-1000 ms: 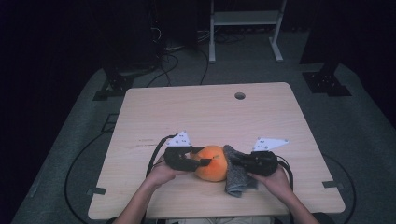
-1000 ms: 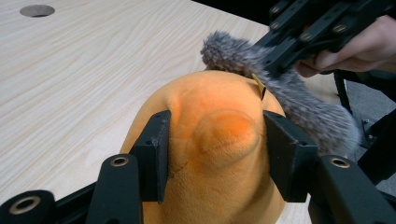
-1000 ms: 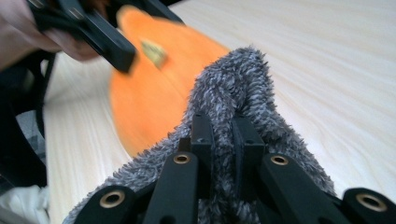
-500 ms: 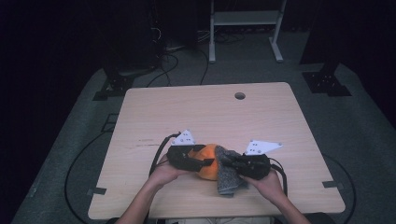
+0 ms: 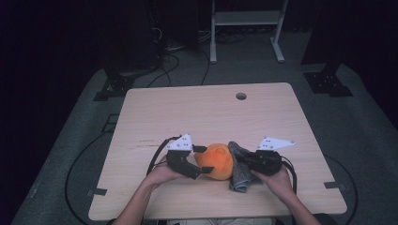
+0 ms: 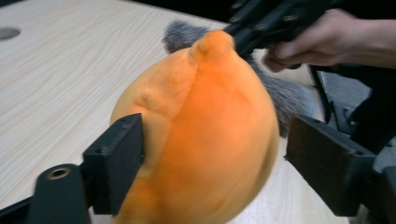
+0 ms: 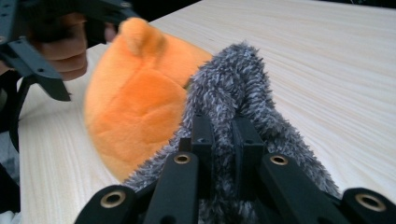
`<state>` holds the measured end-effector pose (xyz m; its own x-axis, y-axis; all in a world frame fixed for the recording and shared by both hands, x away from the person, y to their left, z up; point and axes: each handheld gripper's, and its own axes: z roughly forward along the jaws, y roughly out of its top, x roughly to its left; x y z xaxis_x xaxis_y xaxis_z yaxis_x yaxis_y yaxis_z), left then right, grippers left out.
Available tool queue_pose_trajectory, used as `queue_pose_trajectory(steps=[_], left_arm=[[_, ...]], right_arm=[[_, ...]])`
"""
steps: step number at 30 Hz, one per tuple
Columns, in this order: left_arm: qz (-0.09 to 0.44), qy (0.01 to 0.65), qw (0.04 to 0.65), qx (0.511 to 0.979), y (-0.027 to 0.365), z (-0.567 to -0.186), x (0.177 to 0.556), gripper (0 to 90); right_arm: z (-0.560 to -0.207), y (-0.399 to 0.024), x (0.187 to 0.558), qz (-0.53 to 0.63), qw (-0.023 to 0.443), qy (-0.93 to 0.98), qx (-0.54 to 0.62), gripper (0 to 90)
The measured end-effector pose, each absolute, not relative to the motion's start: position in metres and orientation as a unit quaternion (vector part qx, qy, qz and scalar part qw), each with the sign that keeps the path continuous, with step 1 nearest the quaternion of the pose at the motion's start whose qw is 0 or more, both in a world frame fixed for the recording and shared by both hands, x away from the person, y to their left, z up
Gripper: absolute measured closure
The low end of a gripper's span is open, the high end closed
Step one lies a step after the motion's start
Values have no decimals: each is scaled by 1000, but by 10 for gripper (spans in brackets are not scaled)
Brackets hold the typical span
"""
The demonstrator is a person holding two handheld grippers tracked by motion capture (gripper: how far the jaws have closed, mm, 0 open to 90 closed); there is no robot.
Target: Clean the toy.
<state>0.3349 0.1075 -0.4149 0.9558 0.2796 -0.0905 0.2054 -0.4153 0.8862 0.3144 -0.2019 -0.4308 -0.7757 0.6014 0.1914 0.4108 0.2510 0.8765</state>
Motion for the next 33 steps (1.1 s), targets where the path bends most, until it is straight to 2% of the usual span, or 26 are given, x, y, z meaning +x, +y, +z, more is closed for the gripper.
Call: queue_pose_trajectory(steps=[2,4,5,6,9,11,15,21,25,28,33], left_arm=[[44,165,496,851,102,-420,339,121],[19,178,485,856,97,-428,344,50],[14,177,488,855,96,-430,344,50],[20,171,496,851,96,-431,342,82],[34,172,502,847,99,-422,337,295],[36,172,503,846,100,-414,334,343],[72,172,460,868,99,-402,328,360],[66,175,451,873,91,-401,326,365],[58,171,458,870,91,-404,325,364],[41,192,470,861,98,-408,332,365],[41,195,472,859,97,-405,331,365]], right_arm=[[-434,-207,317,520,83,783,330,810],[-436,-205,316,520,82,787,323,809],[-436,-205,316,520,82,787,323,809],[-435,-204,315,518,85,788,322,809],[-434,-206,316,523,83,784,324,809],[-431,-209,315,529,82,780,323,810],[-418,-212,309,559,67,769,302,810],[-392,-197,295,585,83,764,258,810],[-399,-183,298,567,87,781,247,808],[-410,-186,302,551,90,787,263,810],[-419,-200,298,526,96,797,281,809]])
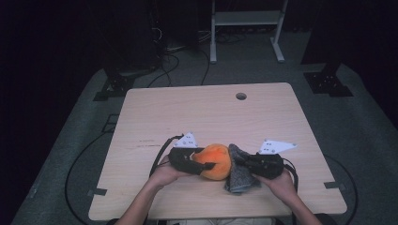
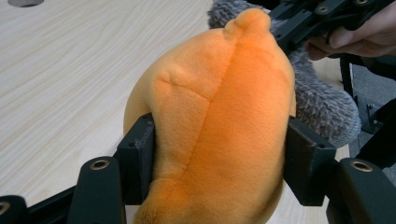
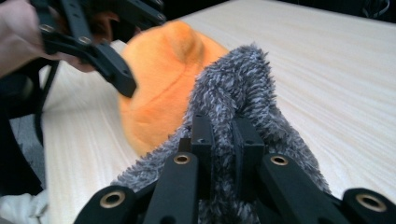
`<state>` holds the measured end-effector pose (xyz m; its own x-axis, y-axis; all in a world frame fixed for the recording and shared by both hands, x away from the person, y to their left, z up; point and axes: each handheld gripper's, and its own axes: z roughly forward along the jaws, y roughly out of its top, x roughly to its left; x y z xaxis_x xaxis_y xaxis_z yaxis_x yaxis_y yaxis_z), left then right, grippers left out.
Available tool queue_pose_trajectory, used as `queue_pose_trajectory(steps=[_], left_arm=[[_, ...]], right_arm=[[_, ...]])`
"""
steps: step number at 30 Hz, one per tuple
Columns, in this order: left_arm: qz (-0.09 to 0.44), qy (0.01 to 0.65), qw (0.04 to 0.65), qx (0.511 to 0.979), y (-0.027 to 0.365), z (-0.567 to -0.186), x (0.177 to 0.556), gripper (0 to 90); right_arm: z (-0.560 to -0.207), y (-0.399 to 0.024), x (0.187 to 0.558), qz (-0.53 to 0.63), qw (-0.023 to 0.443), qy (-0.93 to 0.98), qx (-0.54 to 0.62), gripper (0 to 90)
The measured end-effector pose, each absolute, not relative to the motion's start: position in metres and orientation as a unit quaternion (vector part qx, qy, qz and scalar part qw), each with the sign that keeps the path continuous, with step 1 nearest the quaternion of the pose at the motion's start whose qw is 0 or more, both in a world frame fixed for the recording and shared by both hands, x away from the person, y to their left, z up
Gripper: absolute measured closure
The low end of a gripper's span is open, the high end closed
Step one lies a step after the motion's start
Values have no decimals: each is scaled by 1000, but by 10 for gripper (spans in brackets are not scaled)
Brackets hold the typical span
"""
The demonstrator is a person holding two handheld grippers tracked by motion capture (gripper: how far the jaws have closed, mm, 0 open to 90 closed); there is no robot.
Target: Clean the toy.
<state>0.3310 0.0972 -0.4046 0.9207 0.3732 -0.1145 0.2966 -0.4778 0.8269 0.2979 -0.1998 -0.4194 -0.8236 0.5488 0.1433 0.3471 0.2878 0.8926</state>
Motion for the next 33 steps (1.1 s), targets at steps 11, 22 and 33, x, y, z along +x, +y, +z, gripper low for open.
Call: queue_pose_trajectory(steps=[11,22,33], left_arm=[[38,186,465,865,91,-404,327,324],[48,180,518,835,89,-425,334,254],[44,224,512,828,97,-404,336,399]], right_arm=[[-399,-172,287,542,131,800,219,811],[-414,-193,299,541,136,784,272,810],[-407,-200,287,550,126,780,271,808]])
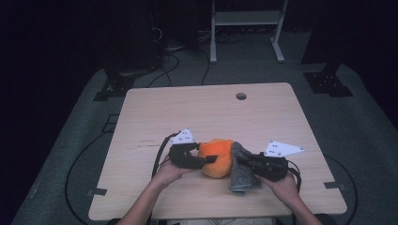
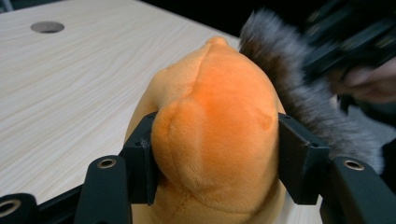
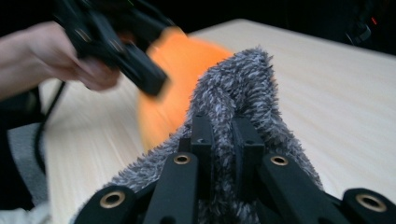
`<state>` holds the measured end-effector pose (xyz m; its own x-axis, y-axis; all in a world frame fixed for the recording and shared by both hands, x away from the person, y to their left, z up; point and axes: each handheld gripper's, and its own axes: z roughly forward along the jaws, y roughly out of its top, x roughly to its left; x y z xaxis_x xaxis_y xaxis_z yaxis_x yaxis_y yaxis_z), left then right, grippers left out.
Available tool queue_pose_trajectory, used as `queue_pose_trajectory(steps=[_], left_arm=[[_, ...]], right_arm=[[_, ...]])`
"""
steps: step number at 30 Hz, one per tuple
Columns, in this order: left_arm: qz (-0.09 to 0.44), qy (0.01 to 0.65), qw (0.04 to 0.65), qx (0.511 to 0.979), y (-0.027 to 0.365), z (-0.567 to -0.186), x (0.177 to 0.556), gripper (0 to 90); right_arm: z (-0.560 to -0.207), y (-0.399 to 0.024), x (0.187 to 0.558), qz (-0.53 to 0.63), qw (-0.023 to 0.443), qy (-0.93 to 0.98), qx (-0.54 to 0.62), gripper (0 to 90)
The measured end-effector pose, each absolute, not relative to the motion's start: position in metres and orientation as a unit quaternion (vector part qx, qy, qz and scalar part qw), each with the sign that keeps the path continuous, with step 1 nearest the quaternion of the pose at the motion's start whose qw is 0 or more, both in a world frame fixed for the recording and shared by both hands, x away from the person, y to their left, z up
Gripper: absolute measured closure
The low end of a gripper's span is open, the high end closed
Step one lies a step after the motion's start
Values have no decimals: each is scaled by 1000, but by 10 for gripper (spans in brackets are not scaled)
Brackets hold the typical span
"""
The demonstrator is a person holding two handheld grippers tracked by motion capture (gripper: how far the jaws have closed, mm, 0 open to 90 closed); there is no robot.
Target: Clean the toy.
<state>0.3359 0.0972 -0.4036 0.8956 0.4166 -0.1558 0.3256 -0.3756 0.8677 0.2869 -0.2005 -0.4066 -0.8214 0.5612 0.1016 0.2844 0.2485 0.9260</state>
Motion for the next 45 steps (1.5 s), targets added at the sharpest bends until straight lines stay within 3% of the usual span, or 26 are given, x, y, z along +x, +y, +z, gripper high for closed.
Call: queue_pose_trajectory(steps=[4,8,15,21,26,31,37,42,45], left_arm=[[48,219,511,830,96,-406,333,397],[36,208,511,834,100,-413,335,267],[44,213,509,833,99,-415,336,338],[57,201,504,838,84,-414,330,340],[50,194,500,843,91,-415,330,320],[49,200,503,839,93,-416,333,328],[52,191,506,839,84,-418,330,333],[44,166,513,841,90,-419,327,264],[54,169,509,843,90,-419,328,308]], right_arm=[[-397,-180,291,552,131,786,245,809],[-410,-176,300,543,121,792,252,810],[-419,-194,298,522,125,796,281,809],[-402,-179,286,550,127,793,229,808],[-412,-176,293,535,121,803,233,811],[-418,-191,292,506,145,811,256,810],[-401,-179,283,530,147,805,223,806],[-410,-181,293,523,138,807,235,811],[-414,-193,294,514,145,806,256,810]])
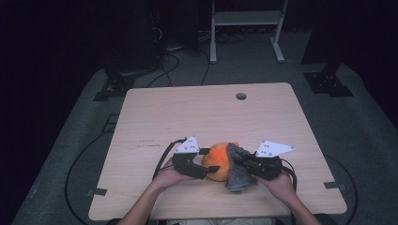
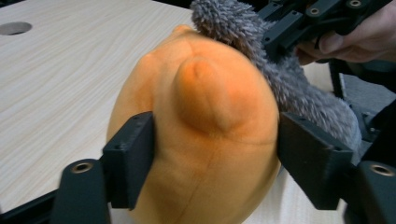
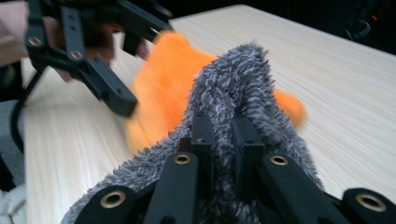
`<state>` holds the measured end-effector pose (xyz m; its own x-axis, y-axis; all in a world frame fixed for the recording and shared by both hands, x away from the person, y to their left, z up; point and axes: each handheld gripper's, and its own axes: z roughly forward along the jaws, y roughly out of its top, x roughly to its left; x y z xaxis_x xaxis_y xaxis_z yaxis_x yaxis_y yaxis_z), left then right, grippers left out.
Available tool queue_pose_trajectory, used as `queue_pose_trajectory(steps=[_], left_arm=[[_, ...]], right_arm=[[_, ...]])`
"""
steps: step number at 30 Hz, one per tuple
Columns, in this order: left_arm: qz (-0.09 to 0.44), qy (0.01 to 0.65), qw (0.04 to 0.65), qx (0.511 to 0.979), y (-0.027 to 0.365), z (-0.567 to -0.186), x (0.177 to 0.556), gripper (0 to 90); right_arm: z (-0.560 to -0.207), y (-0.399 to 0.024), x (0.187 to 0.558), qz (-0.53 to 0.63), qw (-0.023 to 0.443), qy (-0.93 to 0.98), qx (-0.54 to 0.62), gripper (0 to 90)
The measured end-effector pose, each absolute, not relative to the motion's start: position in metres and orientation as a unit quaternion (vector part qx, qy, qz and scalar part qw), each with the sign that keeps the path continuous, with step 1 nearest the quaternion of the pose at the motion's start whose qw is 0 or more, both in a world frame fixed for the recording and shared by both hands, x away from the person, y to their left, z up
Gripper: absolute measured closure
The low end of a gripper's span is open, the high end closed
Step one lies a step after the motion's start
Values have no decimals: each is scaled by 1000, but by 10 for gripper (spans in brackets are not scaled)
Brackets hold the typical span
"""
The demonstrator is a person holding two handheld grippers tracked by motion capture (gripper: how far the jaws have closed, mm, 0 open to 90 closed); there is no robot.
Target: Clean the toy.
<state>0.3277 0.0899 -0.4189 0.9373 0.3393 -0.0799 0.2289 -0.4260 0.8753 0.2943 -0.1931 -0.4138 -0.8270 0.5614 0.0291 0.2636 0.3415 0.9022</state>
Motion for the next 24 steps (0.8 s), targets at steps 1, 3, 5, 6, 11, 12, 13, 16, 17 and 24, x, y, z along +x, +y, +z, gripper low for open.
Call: queue_pose_trajectory(steps=[1,3,5,6,11,12,13,16,17,24], left_arm=[[57,167,507,844,89,-419,328,340],[63,169,507,843,86,-419,328,369],[65,171,508,842,84,-420,328,386],[65,169,508,842,83,-421,327,389],[69,178,504,843,88,-422,328,397],[68,182,505,841,90,-423,330,397],[66,186,506,839,92,-423,331,397],[61,188,510,837,93,-424,333,397],[60,186,510,838,92,-424,333,398],[62,152,507,846,89,-423,326,389]], right_arm=[[-414,-196,293,511,144,806,262,811],[-410,-198,289,522,140,801,259,810],[-404,-191,285,536,132,799,237,810],[-401,-186,283,538,133,802,224,810],[-409,-175,287,516,142,817,214,811],[-409,-175,287,516,142,817,214,811],[-413,-178,287,511,144,819,220,811],[-420,-191,287,495,136,823,244,811],[-419,-195,287,504,124,817,250,811],[-393,-185,296,528,130,806,234,810]])
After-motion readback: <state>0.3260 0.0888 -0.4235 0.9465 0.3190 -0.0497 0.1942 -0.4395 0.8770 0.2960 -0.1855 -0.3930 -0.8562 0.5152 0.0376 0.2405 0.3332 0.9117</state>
